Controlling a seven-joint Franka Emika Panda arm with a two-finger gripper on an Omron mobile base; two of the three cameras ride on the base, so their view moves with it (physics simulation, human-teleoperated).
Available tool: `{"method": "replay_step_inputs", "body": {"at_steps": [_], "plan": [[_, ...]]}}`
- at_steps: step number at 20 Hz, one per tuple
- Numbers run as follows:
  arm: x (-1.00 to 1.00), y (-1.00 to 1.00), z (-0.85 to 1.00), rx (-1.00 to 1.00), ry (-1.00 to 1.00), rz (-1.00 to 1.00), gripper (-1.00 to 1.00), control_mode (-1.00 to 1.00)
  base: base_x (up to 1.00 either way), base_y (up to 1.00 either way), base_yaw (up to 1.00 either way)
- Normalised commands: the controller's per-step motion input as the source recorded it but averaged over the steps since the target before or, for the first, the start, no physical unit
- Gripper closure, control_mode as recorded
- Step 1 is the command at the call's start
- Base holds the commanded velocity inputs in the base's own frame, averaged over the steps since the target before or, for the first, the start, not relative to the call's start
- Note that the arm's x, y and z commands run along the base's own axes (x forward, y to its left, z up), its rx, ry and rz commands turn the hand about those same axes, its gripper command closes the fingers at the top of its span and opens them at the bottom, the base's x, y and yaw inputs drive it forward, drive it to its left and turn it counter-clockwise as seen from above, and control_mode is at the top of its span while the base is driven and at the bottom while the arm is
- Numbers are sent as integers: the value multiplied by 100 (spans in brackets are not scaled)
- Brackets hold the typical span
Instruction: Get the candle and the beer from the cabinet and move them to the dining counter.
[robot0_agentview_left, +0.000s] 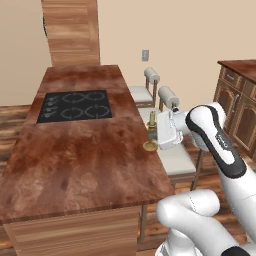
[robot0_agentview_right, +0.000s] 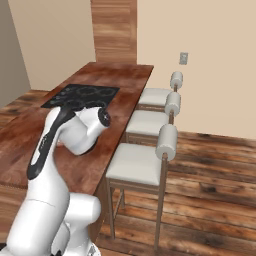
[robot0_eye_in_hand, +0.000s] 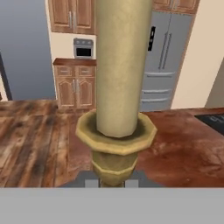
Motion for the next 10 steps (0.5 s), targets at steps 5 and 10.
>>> {"method": "replay_step_inputs", "body": {"at_steps": [5,10], "plan": [[47,-25,-31,0,8,6,100,-100,0,0,0],[59,-3,-40,0,10,2,100,-100,0,0,0]]}}
